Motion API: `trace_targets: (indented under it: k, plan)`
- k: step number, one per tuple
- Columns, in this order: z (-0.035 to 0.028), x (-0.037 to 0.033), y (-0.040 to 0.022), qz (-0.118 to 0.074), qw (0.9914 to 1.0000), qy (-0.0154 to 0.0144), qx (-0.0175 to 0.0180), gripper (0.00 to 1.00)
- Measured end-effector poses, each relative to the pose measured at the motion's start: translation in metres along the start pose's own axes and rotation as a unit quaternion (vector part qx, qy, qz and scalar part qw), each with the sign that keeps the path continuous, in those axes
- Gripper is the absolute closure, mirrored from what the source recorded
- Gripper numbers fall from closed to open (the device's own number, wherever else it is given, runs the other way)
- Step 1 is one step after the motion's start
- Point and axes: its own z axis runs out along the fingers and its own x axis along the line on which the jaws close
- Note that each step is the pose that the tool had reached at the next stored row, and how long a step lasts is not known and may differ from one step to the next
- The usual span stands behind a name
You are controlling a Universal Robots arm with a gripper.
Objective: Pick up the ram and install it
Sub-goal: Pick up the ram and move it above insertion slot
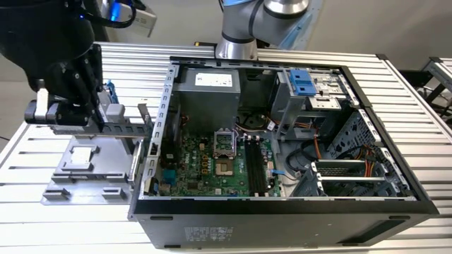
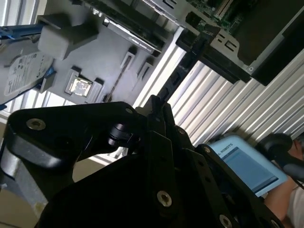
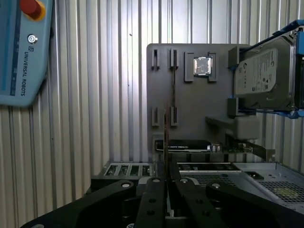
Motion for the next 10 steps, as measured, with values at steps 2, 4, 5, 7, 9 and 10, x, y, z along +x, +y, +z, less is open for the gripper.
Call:
trace_targets:
  k: [2, 4, 5, 7, 9, 10]
  plan:
    - [-0.0002, 0.0, -0.0048, -0.004, 0.99999, 0.0002, -0.0002, 1.0]
    - [-0.0002, -0.0001, -0.0079, -0.011, 0.99994, 0.0003, -0.0003, 1.0]
    - [-0.0003, -0.0001, -0.0093, -0.015, 0.99989, 0.0004, -0.0004, 1.0]
    - [-0.0003, -0.0001, -0.0097, -0.016, 0.99987, 0.0005, -0.0004, 1.0]
    - [-0.0003, -0.0001, -0.0098, -0.016, 0.99987, 0.0004, -0.0004, 1.0]
    - [-0.0003, -0.0001, -0.01, -0.016, 0.99987, 0.0004, -0.0004, 1.0]
